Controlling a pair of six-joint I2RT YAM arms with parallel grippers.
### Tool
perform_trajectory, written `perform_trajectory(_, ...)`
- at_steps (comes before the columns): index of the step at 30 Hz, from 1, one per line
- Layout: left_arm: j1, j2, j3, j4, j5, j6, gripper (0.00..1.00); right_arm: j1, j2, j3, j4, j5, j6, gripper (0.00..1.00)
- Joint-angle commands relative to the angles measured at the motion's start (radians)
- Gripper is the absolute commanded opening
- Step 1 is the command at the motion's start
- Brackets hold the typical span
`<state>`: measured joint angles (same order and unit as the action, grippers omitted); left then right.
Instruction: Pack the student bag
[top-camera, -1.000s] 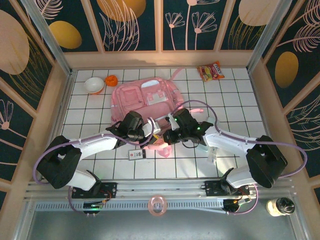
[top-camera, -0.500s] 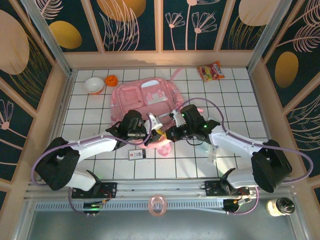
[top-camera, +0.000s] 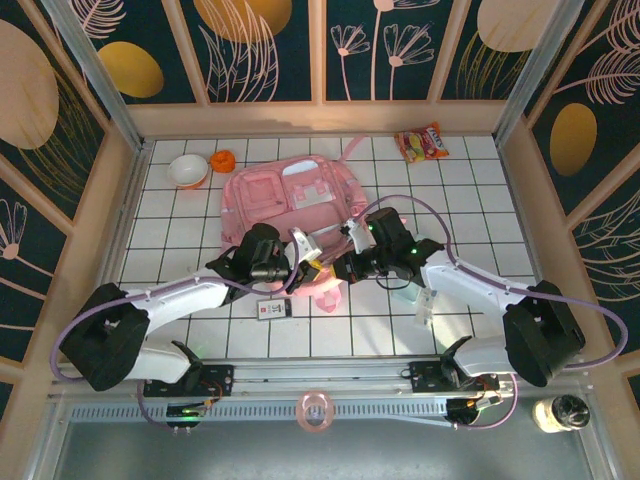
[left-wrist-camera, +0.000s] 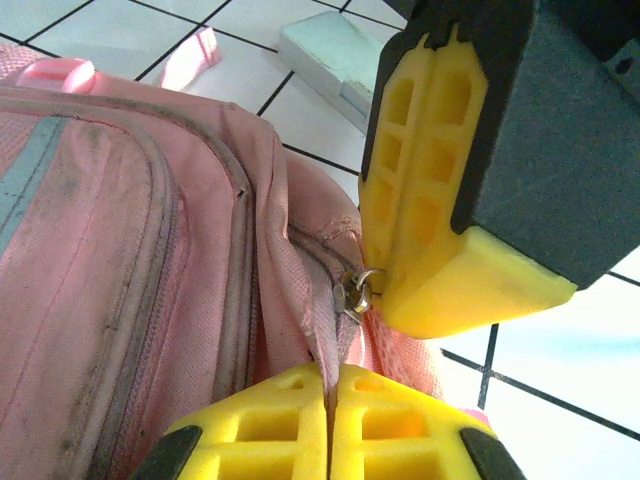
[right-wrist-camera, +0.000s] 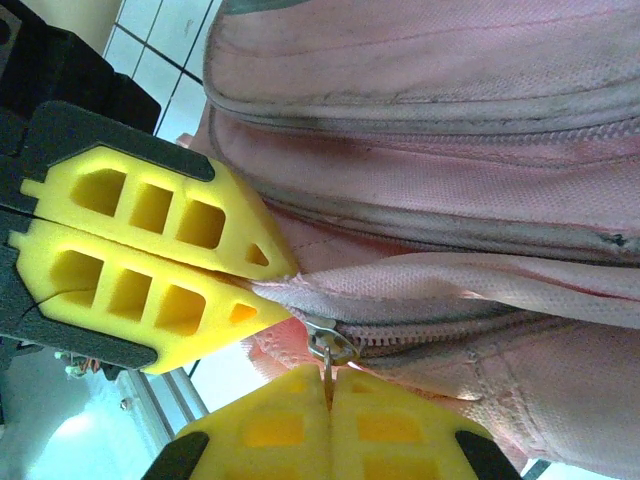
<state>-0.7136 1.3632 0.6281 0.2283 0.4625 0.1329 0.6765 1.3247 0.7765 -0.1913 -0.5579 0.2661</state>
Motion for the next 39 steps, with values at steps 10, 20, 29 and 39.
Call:
perform_trajectory(10,0.002,0.024,0.050,0.123,0.073,-0.067,0.00,0.133,0.019,0.038,0.103,0.021,0.003,0.00)
perform_trajectory(20,0.003,-0.107,-0.005,-0.024,-0.045,0.016,0.00,-0.104,0.032,0.062,-0.204,0.397,-0.037,0.00)
perform_trajectory(29,0.004,-0.154,-0.014,-0.117,-0.084,0.043,0.00,-0.106,0.085,0.125,-0.242,0.602,-0.002,0.00)
perform_trajectory(39,0.004,-0.164,-0.049,-0.100,-0.103,0.015,0.00,-0.044,0.020,0.091,-0.121,0.385,-0.094,0.00)
